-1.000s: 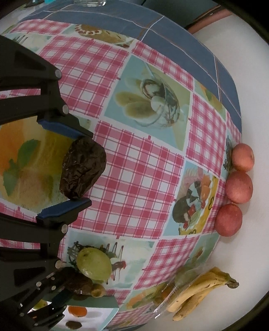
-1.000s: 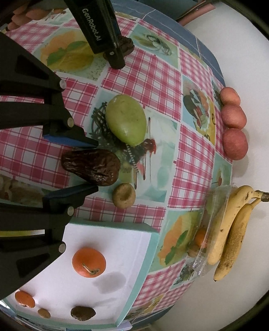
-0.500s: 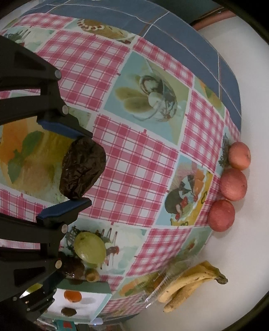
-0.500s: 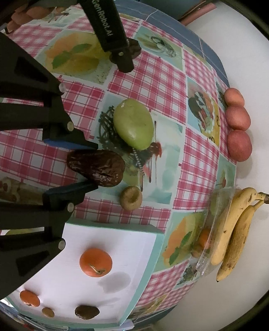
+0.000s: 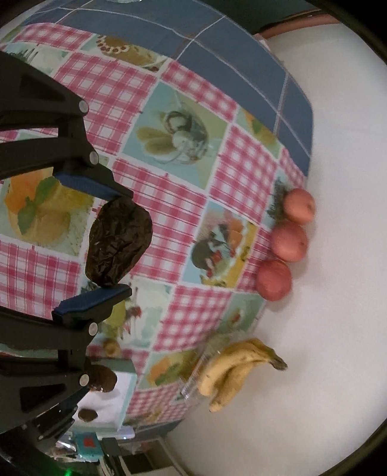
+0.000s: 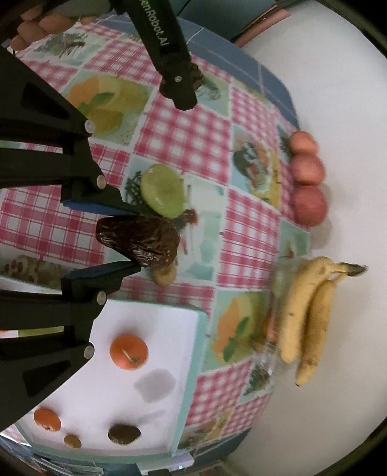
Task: Organize fruits
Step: 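Carry both dark brown fruits into the white tray and open both tools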
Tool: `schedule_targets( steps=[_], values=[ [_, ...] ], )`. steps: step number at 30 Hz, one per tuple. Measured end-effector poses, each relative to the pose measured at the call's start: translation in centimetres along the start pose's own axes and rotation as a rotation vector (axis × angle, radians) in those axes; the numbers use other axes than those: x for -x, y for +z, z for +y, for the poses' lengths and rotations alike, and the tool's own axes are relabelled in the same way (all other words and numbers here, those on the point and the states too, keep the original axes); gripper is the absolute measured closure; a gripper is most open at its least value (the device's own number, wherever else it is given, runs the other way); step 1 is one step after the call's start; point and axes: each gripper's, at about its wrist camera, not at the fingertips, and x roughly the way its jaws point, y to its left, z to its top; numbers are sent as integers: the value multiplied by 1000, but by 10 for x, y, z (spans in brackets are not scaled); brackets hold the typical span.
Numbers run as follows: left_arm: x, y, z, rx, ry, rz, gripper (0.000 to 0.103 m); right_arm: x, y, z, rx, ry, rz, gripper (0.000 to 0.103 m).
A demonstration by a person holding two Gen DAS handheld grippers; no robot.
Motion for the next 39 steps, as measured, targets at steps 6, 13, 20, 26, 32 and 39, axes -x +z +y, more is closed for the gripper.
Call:
schedule_targets(
  steps=[6,13,20,26,32,39],
  values=[
    [16,0,-22,-49,-39,-37,43,29,6,-28,-48,-43,-63,72],
    [18,-11,-59,-142,-73,-21,43,51,2,-84,-140,-147,-88,72],
    [13,-35,-109,-276,-121,15,43,65,-11,-143,-265,-227,-89,72],
    [3,-54,-140,-335,-183,70,43,76,-27,-184,-377,-252,-87,72],
    [-13,-74,-172,-405,-221,121,43,84,-33,-199,-397,-277,-95,72],
    [-46,-93,-199,-465,-205,181,43,80,-36,-211,-434,-269,-90,71]
  ],
)
